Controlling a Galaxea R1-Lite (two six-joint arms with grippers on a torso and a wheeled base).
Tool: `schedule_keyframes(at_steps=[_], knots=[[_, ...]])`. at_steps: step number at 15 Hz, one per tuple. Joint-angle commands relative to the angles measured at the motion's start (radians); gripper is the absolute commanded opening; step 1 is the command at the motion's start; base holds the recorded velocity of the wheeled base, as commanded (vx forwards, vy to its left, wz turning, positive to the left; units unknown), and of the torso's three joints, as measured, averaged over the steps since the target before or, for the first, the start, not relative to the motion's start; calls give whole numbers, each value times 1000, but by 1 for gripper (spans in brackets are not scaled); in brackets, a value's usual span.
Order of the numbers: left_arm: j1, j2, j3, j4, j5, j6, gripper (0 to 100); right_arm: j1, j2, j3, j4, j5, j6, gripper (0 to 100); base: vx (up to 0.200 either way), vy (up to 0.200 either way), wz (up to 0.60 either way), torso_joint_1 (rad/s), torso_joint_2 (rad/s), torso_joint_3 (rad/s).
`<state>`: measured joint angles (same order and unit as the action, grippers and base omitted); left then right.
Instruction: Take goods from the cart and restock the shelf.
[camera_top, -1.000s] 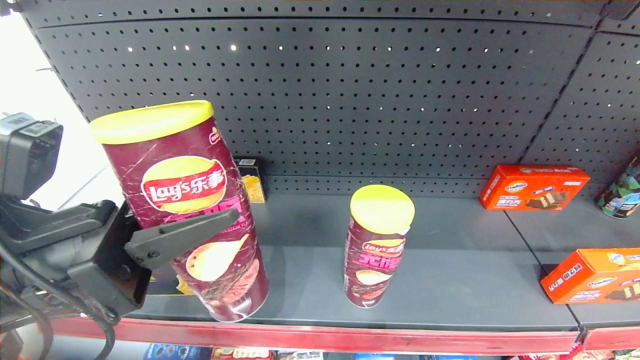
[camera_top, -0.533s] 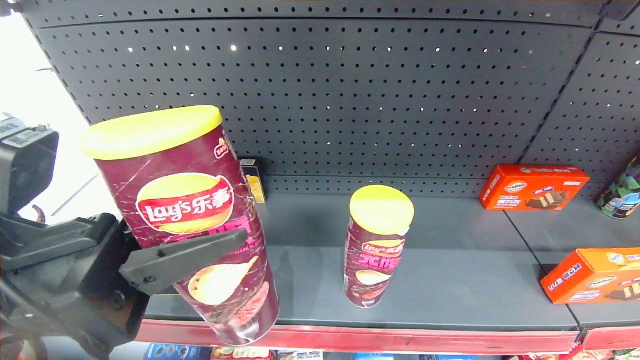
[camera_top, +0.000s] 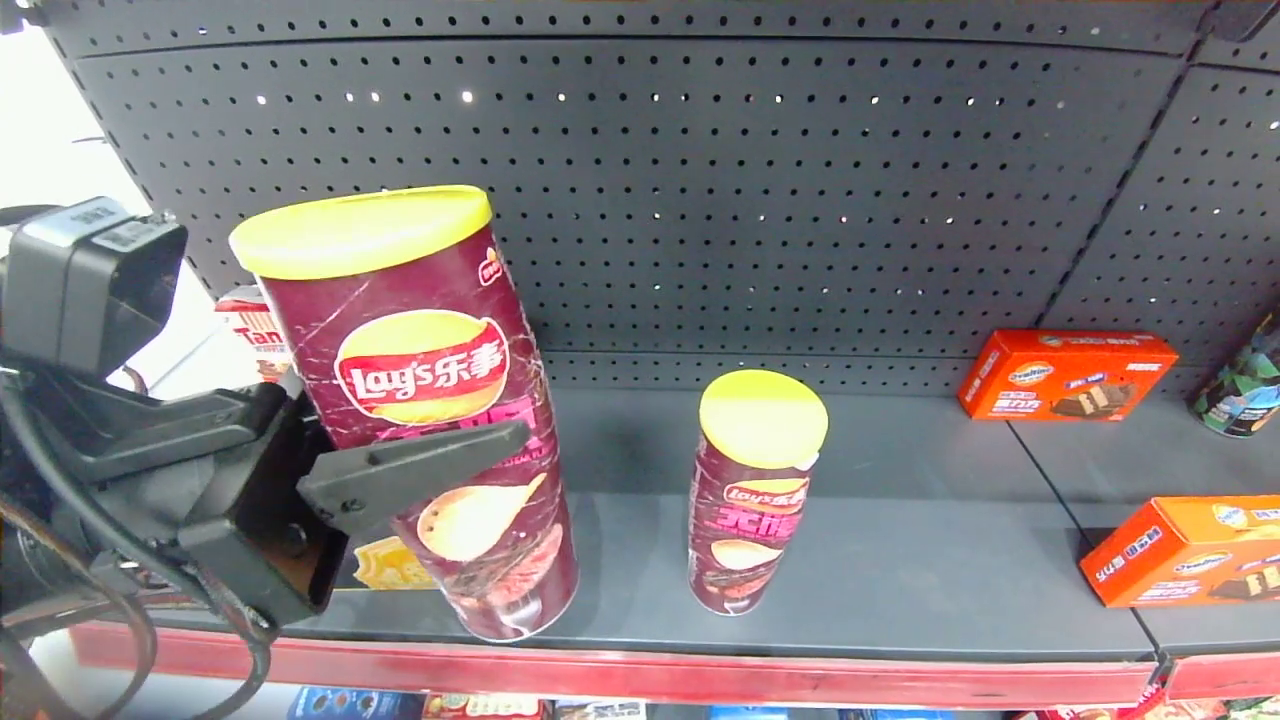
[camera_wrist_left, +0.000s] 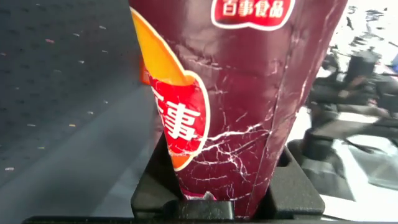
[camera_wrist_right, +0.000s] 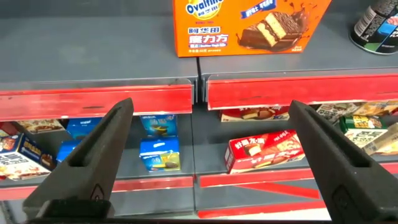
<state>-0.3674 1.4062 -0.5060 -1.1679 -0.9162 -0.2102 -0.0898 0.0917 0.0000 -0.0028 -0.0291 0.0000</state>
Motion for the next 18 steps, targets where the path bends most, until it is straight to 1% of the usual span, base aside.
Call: schedule_keyframes(at_steps=[1, 2, 3, 4, 5, 6, 8, 9, 11, 12, 13, 14, 15, 17, 18], knots=[[18, 54, -49, -1, 0, 0, 0, -1, 6, 0, 0, 0, 2, 100, 0, 0, 0, 0, 0, 0], [45, 91, -101, -1, 0, 2, 0, -1, 6, 0, 0, 0, 0, 100, 0, 0, 0, 0, 0, 0], [51, 103, -123, -1, -3, 2, 0, -1, 6, 0, 0, 0, 0, 100, 0, 0, 0, 0, 0, 0], [41, 152, -184, 14, -4, 0, 0, -1, 6, 0, 0, 0, 0, 100, 0, 0, 0, 0, 0, 0], [35, 165, -174, 14, -23, 3, 0, -1, 6, 0, 0, 0, 0, 100, 0, 0, 0, 0, 0, 0], [44, 181, -198, 13, -67, 0, 0, -1, 6, 0, 0, 0, 0, 100, 0, 0, 0, 0, 0, 0], [65, 229, -221, 8, -75, 5, 0, -1, 6, 0, 0, 0, 0, 100, 0, 0, 0, 0, 0, 0], [79, 255, -233, 7, -79, 14, 0, -1, 6, 0, 0, 0, 0, 100, 0, 0, 0, 0, 0, 0], [68, 329, -302, 19, -82, 17, 0, -1, 6, 0, 0, 0, 2, 100, 0, 0, 0, 0, 0, 0], [73, 358, -336, 25, -82, 15, 0, -1, 6, 0, 0, 0, 0, 100, 0, 0, 0, 0, 0, 0], [65, 398, -385, 40, -81, 15, 0, -1, 6, 0, 0, 0, 0, 100, 0, 0, 0, 0, 0, 0], [45, 422, -442, 73, -81, 15, 0, -1, 6, 0, 0, 0, 0, 100, 0, 0, 0, 0, 0, 0], [39, 456, -505, 105, -81, 17, 0, -1, 6, 0, 0, 0, 0, 100, 0, 0, 0, 0, 0, 0], [28, 544, -632, 119, -81, 17, 0, -1, 6, 0, 0, 0, 0, 100, 0, 0, 0, 0, 0, 0], [22, 574, -678, 129, -81, 17, 0, -1, 6, 0, 0, 0, 0, 100, 0, 0, 0, 0, 0, 0]])
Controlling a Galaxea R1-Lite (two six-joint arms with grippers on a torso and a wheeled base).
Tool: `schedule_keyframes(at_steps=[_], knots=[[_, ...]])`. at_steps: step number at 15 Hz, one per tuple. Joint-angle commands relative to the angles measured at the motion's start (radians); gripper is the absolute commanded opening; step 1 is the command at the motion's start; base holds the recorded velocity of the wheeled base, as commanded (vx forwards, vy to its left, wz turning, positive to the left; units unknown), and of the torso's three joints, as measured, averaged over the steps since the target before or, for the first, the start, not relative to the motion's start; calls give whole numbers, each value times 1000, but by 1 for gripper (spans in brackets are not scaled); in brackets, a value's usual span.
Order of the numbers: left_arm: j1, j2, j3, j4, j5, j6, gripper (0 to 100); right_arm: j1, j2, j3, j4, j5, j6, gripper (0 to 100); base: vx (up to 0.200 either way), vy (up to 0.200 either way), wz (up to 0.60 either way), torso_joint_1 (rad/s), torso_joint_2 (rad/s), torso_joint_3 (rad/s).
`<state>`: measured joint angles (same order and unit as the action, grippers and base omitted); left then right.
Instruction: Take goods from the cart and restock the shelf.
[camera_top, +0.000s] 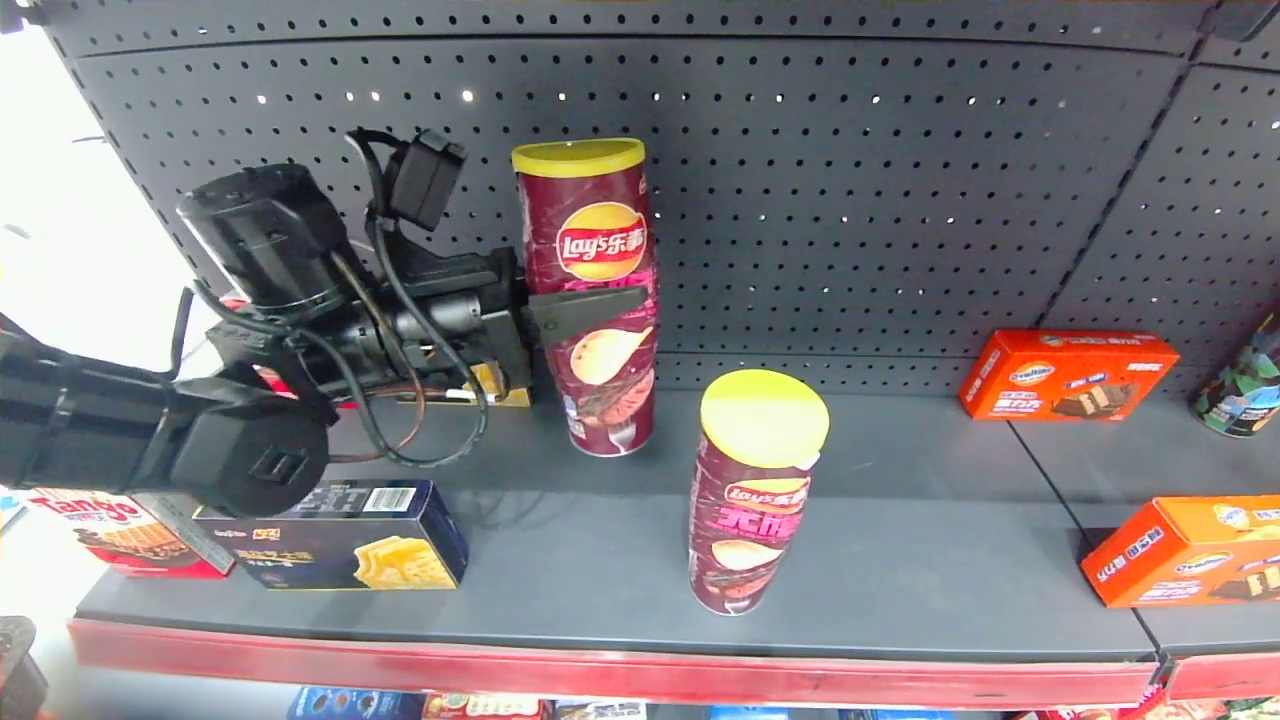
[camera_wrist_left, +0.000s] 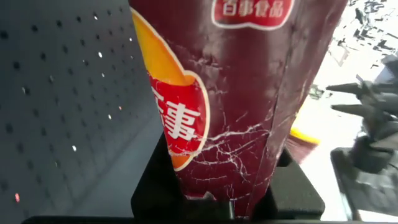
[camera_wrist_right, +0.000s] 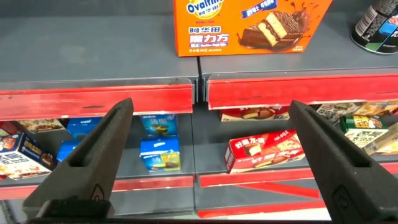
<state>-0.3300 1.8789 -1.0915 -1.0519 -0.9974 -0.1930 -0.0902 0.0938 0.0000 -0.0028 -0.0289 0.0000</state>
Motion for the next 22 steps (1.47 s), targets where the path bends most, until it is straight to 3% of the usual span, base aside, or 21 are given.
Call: schedule_keyframes(at_steps=[1, 7, 12, 20, 22], knots=[[-20, 135, -136, 23, 0, 0, 0, 0, 4, 0, 0, 0, 0, 100, 0, 0, 0, 0, 0, 0], [-37, 276, -295, 27, 0, -2, 0, 0, 4, 0, 0, 0, 0, 100, 0, 0, 0, 0, 0, 0], [-40, 362, -472, 144, 2, 0, 0, 0, 4, 0, 0, 0, 2, 100, 0, 0, 0, 0, 0, 0], [-32, 422, -617, 248, 2, 1, 0, 0, 4, 0, 0, 0, 0, 100, 0, 0, 0, 0, 0, 0], [-34, 459, -657, 253, 2, 21, 0, 0, 4, 0, 0, 0, 0, 100, 0, 0, 0, 0, 0, 0]])
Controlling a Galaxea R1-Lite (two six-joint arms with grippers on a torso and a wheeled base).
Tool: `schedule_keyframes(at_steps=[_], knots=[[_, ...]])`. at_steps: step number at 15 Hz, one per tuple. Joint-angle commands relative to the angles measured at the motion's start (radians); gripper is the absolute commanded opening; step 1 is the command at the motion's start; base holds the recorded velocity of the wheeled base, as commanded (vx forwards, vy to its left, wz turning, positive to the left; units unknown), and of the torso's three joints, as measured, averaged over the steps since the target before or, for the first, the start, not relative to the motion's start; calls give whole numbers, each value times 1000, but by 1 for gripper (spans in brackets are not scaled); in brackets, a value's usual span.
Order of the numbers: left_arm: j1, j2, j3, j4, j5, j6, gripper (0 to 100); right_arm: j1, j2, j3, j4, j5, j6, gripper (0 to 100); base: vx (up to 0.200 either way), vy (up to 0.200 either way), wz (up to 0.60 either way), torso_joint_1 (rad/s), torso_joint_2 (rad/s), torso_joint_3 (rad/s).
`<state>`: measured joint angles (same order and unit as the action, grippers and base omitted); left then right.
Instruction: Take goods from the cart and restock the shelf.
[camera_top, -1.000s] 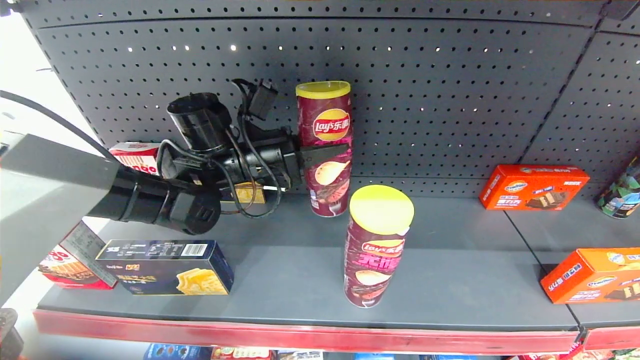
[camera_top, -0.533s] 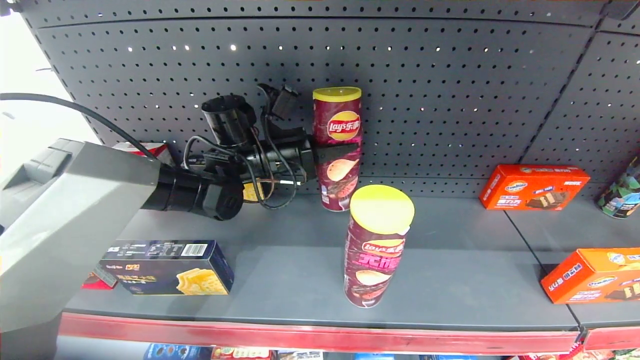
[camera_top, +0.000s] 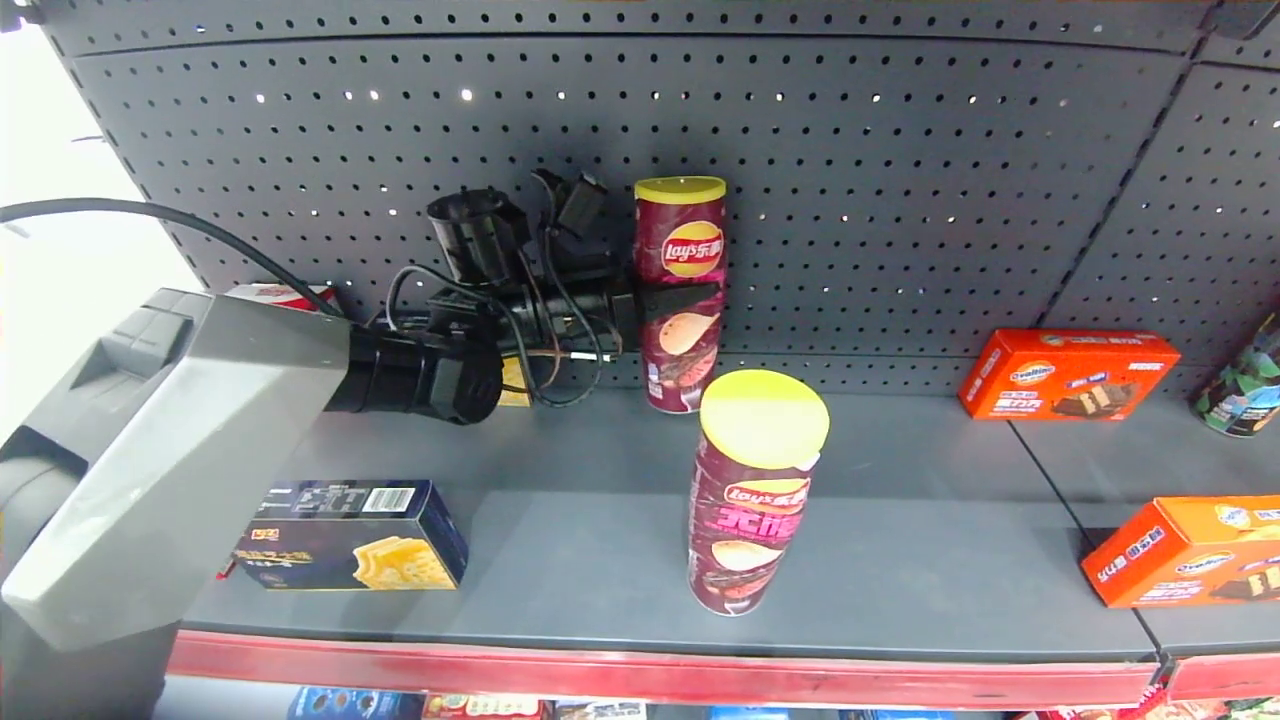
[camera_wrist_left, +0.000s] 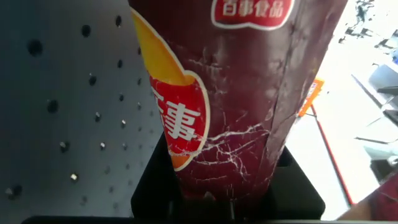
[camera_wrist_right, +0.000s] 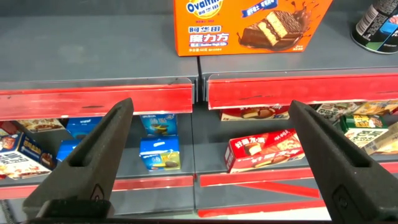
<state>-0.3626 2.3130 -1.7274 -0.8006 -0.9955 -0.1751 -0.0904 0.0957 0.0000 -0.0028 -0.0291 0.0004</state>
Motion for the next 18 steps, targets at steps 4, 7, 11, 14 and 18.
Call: schedule_keyframes(at_steps=[4, 7, 11, 14, 18], knots=[[-1, 63, -41, 1, 0, 34, 0, 0, 2, 0, 0, 0, 0, 100, 0, 0, 0, 0, 0, 0], [-1, 92, -70, 0, 0, 36, 0, 0, 2, 0, 0, 0, 0, 100, 0, 0, 0, 0, 0, 0], [-4, 118, -83, -2, 0, 36, 0, 0, 2, 0, 0, 0, 1, 100, 0, 0, 0, 0, 0, 0], [-9, 131, -84, -3, 0, 37, 0, 0, 2, 0, 0, 0, 0, 100, 0, 0, 0, 0, 0, 0], [-9, 146, -84, -3, 0, 62, 0, 0, 2, 0, 0, 0, 0, 100, 0, 0, 0, 0, 0, 0]])
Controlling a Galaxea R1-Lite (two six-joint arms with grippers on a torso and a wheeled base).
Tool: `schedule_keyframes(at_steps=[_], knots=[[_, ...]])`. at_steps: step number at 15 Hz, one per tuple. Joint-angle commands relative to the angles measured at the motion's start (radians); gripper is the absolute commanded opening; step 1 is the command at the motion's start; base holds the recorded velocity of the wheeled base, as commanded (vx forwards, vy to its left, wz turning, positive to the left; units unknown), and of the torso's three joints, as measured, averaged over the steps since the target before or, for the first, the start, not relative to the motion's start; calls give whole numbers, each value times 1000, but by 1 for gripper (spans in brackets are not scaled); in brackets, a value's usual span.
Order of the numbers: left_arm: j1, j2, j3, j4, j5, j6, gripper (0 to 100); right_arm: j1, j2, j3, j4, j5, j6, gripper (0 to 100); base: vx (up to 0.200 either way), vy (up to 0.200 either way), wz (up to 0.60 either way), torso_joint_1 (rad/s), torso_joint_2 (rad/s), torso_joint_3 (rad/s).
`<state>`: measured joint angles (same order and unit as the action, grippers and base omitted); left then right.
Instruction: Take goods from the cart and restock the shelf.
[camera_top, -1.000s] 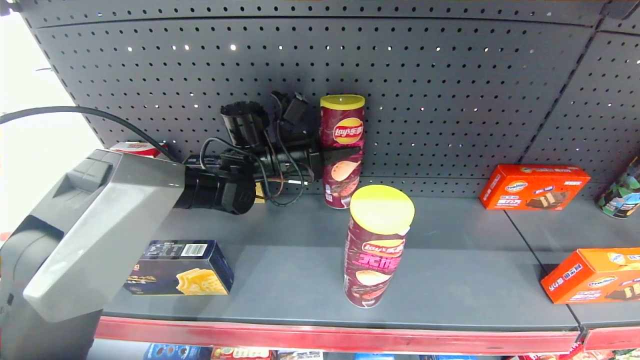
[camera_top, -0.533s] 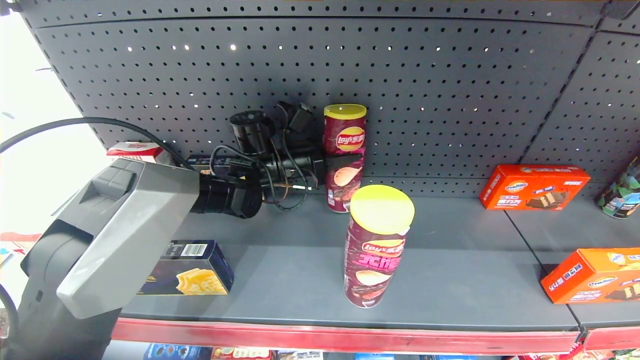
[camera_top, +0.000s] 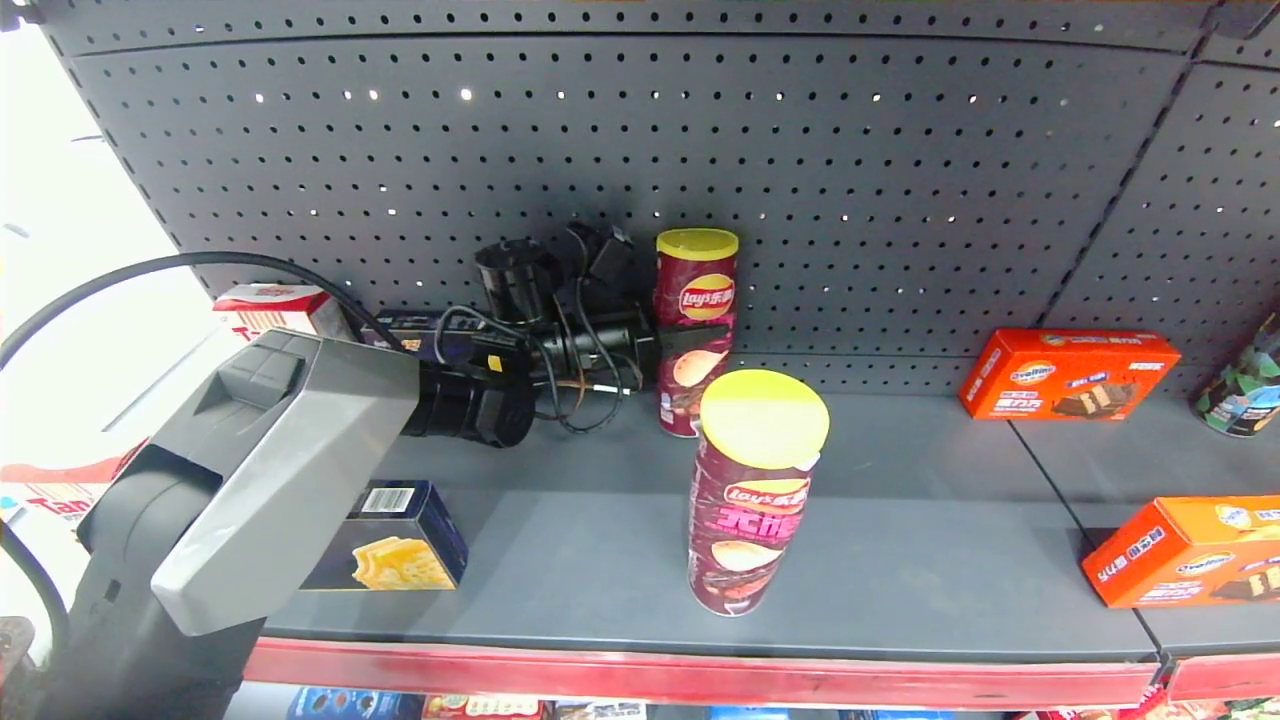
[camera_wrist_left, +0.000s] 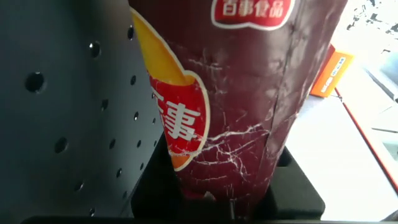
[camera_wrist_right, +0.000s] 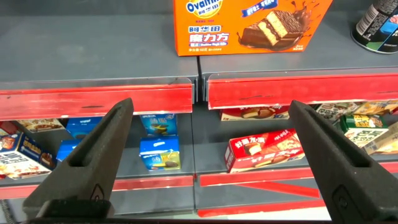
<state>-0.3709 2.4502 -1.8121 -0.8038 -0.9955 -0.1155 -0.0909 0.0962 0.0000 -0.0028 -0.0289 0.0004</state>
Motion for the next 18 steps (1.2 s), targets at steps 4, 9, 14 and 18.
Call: schedule_keyframes(at_steps=[4, 9, 14, 18], knots=[[-5, 10, -1, 0, -2, 16, 100, 0, 2, 0, 0, 0, 0, 100, 0, 0, 0, 0, 0, 0], [-7, -2, 0, 28, -2, 16, 100, 0, 2, 0, 0, 0, 0, 100, 0, 0, 0, 0, 0, 0], [-5, -73, -15, 133, 0, 17, 100, 0, 2, 0, 0, 0, 0, 100, 0, 0, 0, 0, 0, 0], [-2, -117, -13, 169, 0, 17, 100, 0, 2, 0, 0, 0, 0, 100, 0, 0, 0, 0, 0, 0]])
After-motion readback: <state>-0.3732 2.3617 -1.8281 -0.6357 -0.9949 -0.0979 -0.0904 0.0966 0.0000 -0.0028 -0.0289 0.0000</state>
